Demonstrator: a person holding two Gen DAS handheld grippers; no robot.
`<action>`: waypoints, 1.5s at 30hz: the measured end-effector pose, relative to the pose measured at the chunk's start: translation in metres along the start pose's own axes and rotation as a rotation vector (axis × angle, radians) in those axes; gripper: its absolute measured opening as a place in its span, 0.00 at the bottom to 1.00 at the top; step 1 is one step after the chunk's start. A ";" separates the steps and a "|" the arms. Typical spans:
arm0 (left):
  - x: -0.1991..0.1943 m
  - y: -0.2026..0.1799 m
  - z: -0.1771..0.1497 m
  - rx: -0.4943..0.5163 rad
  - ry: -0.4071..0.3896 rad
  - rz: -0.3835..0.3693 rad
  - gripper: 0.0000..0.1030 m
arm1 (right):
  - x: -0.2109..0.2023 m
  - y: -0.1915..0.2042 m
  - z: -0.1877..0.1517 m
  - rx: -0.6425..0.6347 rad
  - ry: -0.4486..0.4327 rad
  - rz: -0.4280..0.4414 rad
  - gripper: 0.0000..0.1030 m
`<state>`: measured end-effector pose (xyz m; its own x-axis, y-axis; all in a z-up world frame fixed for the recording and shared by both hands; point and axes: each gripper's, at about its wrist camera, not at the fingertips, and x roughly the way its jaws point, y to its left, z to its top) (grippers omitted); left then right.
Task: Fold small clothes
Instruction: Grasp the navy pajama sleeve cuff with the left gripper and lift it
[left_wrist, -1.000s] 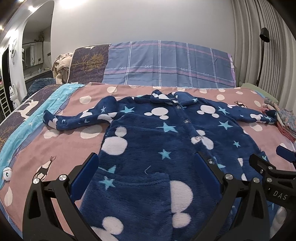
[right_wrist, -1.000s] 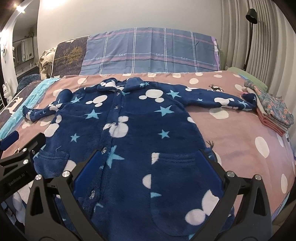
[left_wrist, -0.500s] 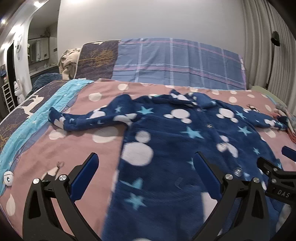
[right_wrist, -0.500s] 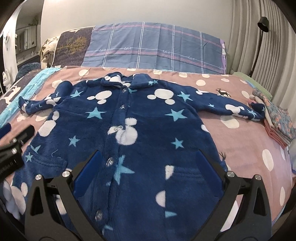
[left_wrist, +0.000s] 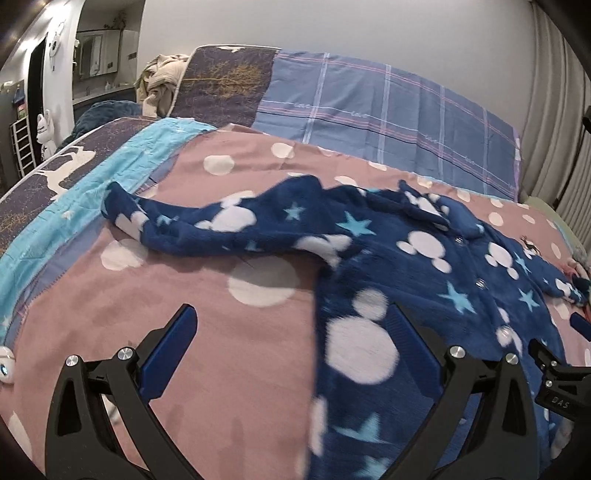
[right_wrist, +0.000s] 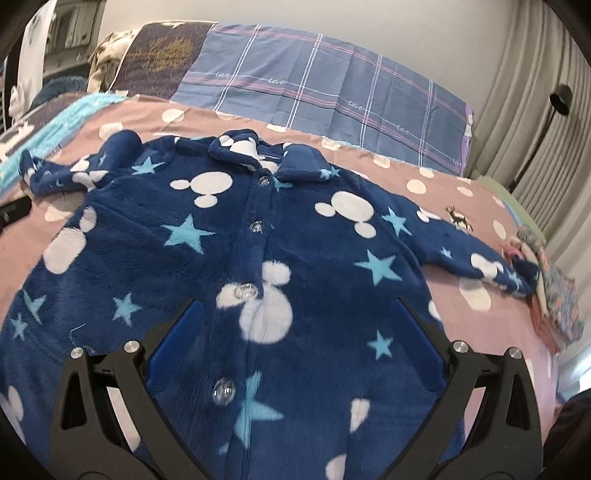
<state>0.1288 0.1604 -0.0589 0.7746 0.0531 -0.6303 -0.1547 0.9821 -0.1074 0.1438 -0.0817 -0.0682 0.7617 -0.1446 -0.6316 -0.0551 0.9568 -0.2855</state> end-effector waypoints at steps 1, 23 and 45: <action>0.004 0.007 0.004 -0.005 0.000 0.013 0.99 | 0.001 0.002 0.002 -0.011 -0.003 -0.005 0.98; 0.061 0.112 0.046 -0.214 0.049 0.172 0.93 | 0.034 0.029 0.029 -0.133 -0.005 0.044 0.98; 0.142 0.210 0.108 -0.595 0.120 0.197 0.07 | 0.074 -0.033 0.020 0.032 0.125 0.299 0.49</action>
<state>0.2724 0.3940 -0.0883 0.6278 0.1683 -0.7600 -0.6282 0.6860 -0.3670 0.2151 -0.1184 -0.0910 0.6297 0.1160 -0.7681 -0.2425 0.9687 -0.0525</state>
